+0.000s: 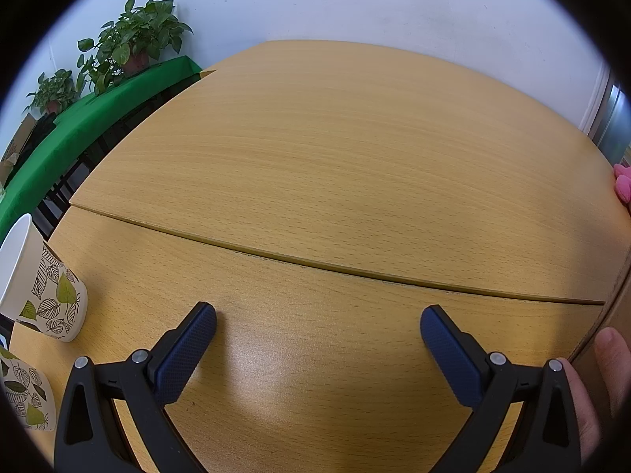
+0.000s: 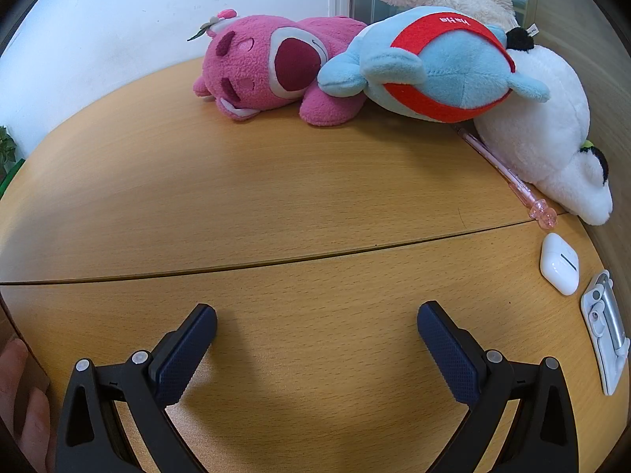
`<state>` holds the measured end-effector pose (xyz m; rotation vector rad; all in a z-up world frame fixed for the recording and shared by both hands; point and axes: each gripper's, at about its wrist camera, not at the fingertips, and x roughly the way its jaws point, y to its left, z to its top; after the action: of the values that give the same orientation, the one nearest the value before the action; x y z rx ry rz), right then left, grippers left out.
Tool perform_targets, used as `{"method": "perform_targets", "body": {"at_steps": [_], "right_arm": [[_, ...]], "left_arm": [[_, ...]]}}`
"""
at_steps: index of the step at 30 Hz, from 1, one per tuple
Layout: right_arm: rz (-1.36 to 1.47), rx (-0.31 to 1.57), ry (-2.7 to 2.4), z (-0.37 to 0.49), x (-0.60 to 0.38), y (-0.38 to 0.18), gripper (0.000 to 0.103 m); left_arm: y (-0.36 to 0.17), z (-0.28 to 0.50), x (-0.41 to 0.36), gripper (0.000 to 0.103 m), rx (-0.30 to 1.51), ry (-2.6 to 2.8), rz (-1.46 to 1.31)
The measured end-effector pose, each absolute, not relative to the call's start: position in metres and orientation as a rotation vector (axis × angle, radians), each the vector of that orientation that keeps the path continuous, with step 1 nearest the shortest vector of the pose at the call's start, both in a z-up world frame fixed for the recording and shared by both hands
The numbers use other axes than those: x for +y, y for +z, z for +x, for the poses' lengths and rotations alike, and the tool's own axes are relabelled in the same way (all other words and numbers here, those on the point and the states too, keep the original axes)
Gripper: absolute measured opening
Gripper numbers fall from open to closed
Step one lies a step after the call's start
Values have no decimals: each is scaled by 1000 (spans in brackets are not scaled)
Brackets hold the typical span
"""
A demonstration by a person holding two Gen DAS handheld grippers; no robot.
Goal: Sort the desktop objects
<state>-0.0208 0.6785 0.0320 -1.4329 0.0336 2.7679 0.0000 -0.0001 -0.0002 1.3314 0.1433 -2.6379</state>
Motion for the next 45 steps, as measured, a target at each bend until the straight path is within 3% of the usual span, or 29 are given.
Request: {"method": "perform_targets", "body": {"at_steps": [45], "right_arm": [[-1440,33,2768,-23,680,31,103]], "left_arm": [[0,1,-1,103,146,-2636,1329]]}}
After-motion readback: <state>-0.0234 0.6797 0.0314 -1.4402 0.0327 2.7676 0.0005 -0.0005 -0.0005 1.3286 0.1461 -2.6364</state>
